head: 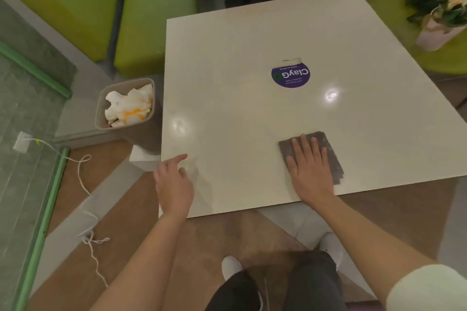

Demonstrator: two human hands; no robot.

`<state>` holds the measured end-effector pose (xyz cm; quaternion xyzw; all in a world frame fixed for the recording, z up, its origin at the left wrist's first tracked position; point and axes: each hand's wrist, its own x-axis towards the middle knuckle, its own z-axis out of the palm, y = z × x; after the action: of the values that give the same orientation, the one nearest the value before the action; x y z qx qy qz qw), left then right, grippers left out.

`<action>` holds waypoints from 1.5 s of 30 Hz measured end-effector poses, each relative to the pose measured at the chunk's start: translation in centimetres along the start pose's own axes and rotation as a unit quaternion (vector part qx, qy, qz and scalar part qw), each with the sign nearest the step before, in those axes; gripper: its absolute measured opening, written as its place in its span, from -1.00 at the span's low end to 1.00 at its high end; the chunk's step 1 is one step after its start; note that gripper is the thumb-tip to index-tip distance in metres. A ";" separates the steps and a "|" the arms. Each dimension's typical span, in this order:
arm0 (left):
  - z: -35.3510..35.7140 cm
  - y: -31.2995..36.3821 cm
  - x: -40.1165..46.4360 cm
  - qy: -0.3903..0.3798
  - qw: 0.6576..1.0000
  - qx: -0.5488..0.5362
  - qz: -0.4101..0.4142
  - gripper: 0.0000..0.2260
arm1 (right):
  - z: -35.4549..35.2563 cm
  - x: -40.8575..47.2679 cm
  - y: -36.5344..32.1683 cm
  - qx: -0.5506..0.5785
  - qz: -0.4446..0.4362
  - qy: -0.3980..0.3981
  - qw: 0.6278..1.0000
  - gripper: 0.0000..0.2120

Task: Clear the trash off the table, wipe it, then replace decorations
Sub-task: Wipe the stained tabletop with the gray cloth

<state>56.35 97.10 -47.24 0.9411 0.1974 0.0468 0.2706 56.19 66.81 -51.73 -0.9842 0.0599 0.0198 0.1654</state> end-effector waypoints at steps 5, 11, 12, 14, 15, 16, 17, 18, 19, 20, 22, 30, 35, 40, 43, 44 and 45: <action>-1.7 -5.1 0.3 -0.050 0.970 -0.105 -0.214 -0.66 | 2.9 -2.6 -5.4 -0.061 0.023 0.015 0.998 -0.39; -3.0 -7.7 -0.1 -0.152 0.932 -0.244 -0.222 -0.69 | 7.3 -7.5 -18.5 -0.029 -0.146 -0.050 0.988 -0.47; -3.1 -8.1 0.1 -0.160 0.920 -0.271 -0.232 -0.71 | 8.0 -7.6 -20.9 -0.022 -0.176 -0.060 0.982 -0.47; -3.2 -8.7 0.4 -0.155 0.897 -0.318 -0.264 -0.74 | 8.7 -7.1 -24.5 -0.009 -0.223 -0.088 0.971 -0.47; -3.5 -8.9 0.5 -0.145 0.888 -0.327 -0.288 -0.73 | 9.1 -6.8 -25.8 -0.008 -0.238 -0.102 0.966 -0.46; -3.6 -8.9 0.6 -0.137 0.881 -0.337 -0.303 -0.72 | 9.3 -6.4 -26.4 -0.008 -0.245 -0.108 0.963 -0.46; -3.6 -9.0 0.7 -0.134 0.877 -0.344 -0.307 -0.70 | 9.5 -6.1 -26.8 -0.008 -0.251 -0.109 0.962 -0.47; -3.5 -9.1 0.8 -0.137 0.878 -0.346 -0.302 -0.67 | 9.5 -6.0 -26.6 -0.008 -0.254 -0.109 0.961 -0.48; -3.5 -9.2 0.8 -0.146 0.882 -0.344 -0.288 -0.66 | 9.3 -5.9 -26.1 -0.010 -0.251 -0.105 0.962 -0.49; -3.3 -9.1 1.0 -0.153 0.888 -0.340 -0.270 -0.66 | 8.9 -5.6 -25.2 -0.012 -0.240 -0.101 0.965 -0.50; -3.2 -8.9 1.3 -0.159 0.909 -0.305 -0.234 -0.70 | 7.9 -4.3 -22.4 -0.018 -0.191 -0.086 0.978 -0.51; -2.0 -4.5 7.2 -0.123 0.966 -0.132 -0.183 -0.72 | 1.9 1.8 -7.1 -0.040 0.024 -0.013 0.999 -0.54; -1.1 -5.1 9.8 -0.121 0.972 -0.109 -0.171 -0.72 | 0.1 4.9 -1.8 -0.044 0.095 -0.011 0.994 -0.50; -0.6 -5.5 10.7 -0.144 0.951 -0.186 -0.198 -0.82 | 1.4 7.7 -4.3 -0.044 0.172 0.013 0.984 -0.50; -0.7 -5.5 11.6 -0.179 0.945 -0.181 -0.204 -0.89 | 3.6 7.9 -10.4 -0.041 0.084 0.004 0.996 -0.44; -0.8 -5.5 11.8 -0.187 0.944 -0.179 -0.203 -0.89 | 4.3 7.8 -12.6 -0.035 0.056 -0.003 0.998 -0.41; -0.9 -5.5 11.9 -0.192 0.943 -0.179 -0.204 -0.90 | 5.0 7.7 -14.9 -0.029 0.029 -0.012 0.999 -0.39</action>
<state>65.21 106.55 -49.62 0.8078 0.3181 -0.1564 0.4710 65.60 81.59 -52.11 -0.9861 0.0856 0.0376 0.1374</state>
